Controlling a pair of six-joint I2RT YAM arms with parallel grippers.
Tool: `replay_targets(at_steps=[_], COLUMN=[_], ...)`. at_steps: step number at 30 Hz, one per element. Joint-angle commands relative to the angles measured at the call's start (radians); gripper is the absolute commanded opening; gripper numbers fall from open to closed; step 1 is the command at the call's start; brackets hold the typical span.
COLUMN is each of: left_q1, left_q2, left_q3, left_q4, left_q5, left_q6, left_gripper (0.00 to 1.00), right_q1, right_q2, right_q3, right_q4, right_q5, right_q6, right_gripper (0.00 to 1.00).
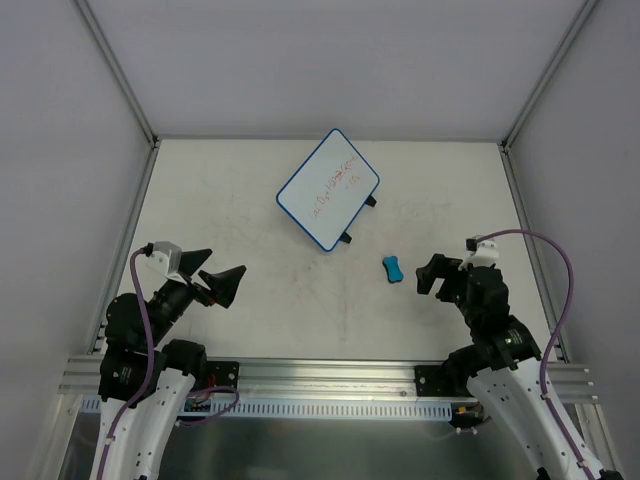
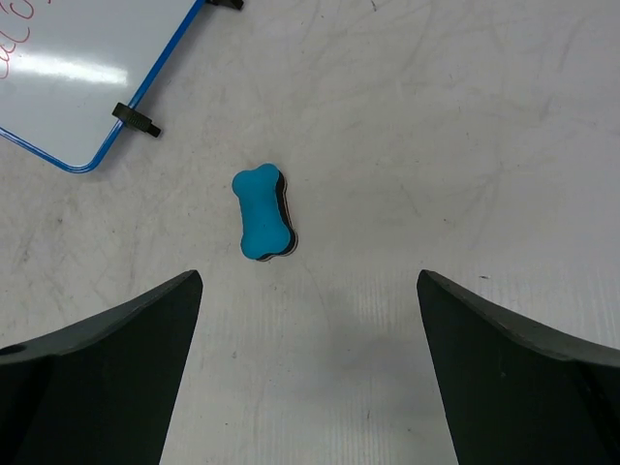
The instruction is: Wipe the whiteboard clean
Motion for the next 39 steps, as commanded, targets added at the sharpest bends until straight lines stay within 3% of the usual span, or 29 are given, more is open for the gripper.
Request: replay_targets(at_steps=[1, 7, 13, 17, 22, 39], left_q1=[0.011, 0.013, 0.011, 0.011, 0.011, 0.013], left_q2=[-0.007, -0.008, -0.012, -0.010, -0.010, -0.005], left_q3=[0.001, 0.002, 0.002, 0.002, 0.004, 0.004], left_q4=[0.015, 0.014, 0.014, 0.015, 0.015, 0.014], left_q5=[0.025, 0.027, 0.027, 0.027, 0.025, 0.027], left_q6=[0.019, 0.021, 0.021, 0.021, 0.021, 0.024], left_gripper=[0.99, 0.99, 0.99, 0.99, 0.99, 0.99], right_q1=[0.002, 0.002, 0.006, 0.014, 0.054, 0.074], right_q2=[0.008, 0.198, 0.418, 0.559, 0.717, 1.065], right_q3=[0.022, 0.165, 0.285, 0.346, 0.407, 0.512], right_q4=[0.015, -0.040, -0.086, -0.089, -0.093, -0.059], right_q5=[-0.019, -0.097, -0.156, -0.229, -0.213, -0.174], right_q6=[0.010, -0.049, -0.063, -0.085, -0.122, -0.212], right_gripper=[0.99, 0.99, 0.82, 0.78, 0.70, 0.69])
